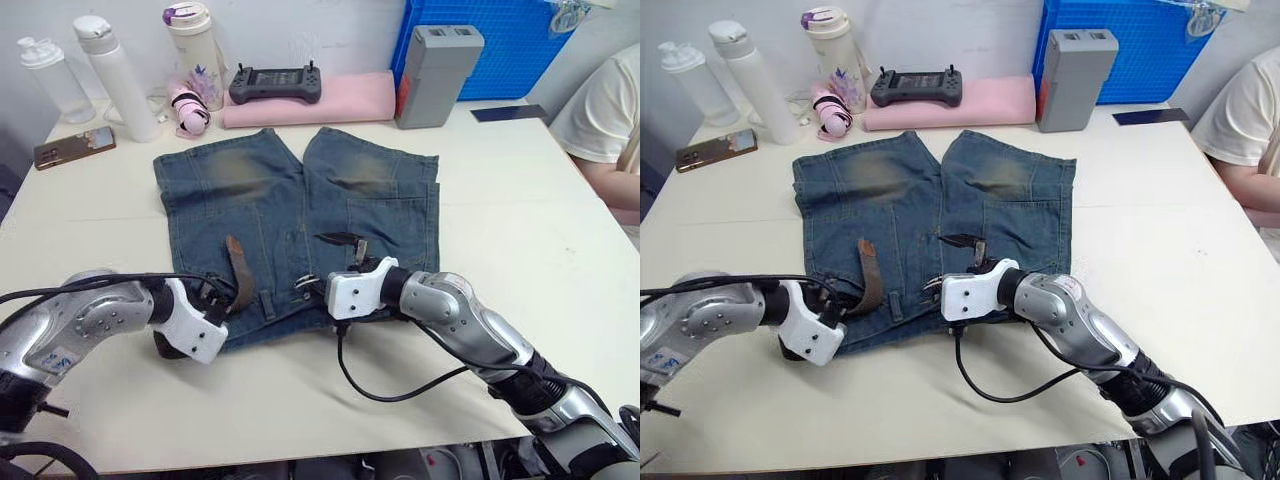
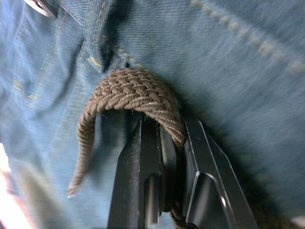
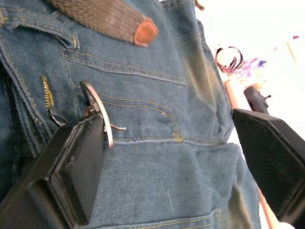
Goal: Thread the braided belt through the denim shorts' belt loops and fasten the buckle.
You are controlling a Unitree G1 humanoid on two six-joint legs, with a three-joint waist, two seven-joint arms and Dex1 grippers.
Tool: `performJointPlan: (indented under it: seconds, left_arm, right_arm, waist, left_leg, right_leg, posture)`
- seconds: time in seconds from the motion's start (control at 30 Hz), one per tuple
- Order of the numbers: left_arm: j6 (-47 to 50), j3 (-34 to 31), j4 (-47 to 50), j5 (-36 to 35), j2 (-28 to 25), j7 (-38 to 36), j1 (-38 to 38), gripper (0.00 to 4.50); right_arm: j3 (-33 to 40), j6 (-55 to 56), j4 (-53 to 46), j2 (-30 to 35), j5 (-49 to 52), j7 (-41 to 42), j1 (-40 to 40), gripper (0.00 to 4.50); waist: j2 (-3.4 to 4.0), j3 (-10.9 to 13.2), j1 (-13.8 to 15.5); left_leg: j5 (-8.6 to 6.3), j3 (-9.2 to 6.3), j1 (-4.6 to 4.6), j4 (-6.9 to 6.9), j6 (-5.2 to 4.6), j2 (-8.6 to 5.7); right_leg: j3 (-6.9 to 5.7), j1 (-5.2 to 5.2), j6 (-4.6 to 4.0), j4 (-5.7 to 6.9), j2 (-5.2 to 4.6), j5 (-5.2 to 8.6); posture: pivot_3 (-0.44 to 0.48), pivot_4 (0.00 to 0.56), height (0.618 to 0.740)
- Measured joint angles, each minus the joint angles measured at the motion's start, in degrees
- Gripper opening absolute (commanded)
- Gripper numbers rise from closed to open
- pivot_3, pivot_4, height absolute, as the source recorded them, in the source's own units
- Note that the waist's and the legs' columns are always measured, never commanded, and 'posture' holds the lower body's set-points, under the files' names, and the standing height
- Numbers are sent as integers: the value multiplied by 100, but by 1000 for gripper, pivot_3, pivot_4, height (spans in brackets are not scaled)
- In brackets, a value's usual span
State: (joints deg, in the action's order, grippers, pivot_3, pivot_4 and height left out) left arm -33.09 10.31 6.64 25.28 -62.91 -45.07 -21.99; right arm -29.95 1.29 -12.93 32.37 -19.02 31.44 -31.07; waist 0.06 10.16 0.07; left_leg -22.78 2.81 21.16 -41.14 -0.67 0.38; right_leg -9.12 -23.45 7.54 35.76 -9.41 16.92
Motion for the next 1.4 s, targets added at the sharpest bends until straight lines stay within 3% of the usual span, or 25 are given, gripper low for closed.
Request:
performJointPlan:
  seconds: [0.1,0.37,0.83,0.97,1.2,1.4]
  left_arm:
    - [-436,-1,-404,543,292,634,-498,95]
    - [-1184,-30,-672,889,407,1449,-632,95]
    - [-1333,-59,-1025,1285,436,1825,-939,95]
    - [-1566,-72,-1196,1482,265,1984,-968,95]
    - [-2565,491,-1210,1501,164,1734,-1257,95]
    - [-2642,651,-1514,1533,378,1656,-1845,95]
  right_arm:
    - [44,119,47,-98,-27,45,19,4500]
    - [192,121,-20,-149,220,359,223,4500]
    - [473,245,-272,-88,484,734,257,4500]
    - [1238,220,-313,300,642,809,369,4500]
    - [1155,654,114,92,138,627,-95,4500]
    - [1008,942,252,53,-30,674,-85,4500]
  waist:
    - [0,0,-14]
    - [0,0,-27]
    - [0,0,-7]
    - [-2,1,-26]
    - [-2,1,5]
    - [-2,0,-18]
  left_leg:
    - [0,-1,-1,2,0,3]
    - [-1,-3,2,7,-2,2]
    - [-2,-5,3,2,-3,0]
    - [-2,2,1,-1,-3,4]
    - [-2,-2,4,-3,-4,1]
    - [-2,0,4,-3,-4,-2]
  right_leg:
    - [-3,-2,0,6,1,0]
    - [-9,-8,0,7,-3,0]
    - [-10,-7,0,11,-3,0]
    - [-9,-8,0,12,-3,0]
    - [-12,-7,0,13,-5,0]
    - [-14,-8,0,14,-6,0]
  posture:
    - [0,150,705]
    - [0,150,705]
    - [0,150,705]
    - [0,150,705]
    - [0,150,705]
    - [0,150,705]
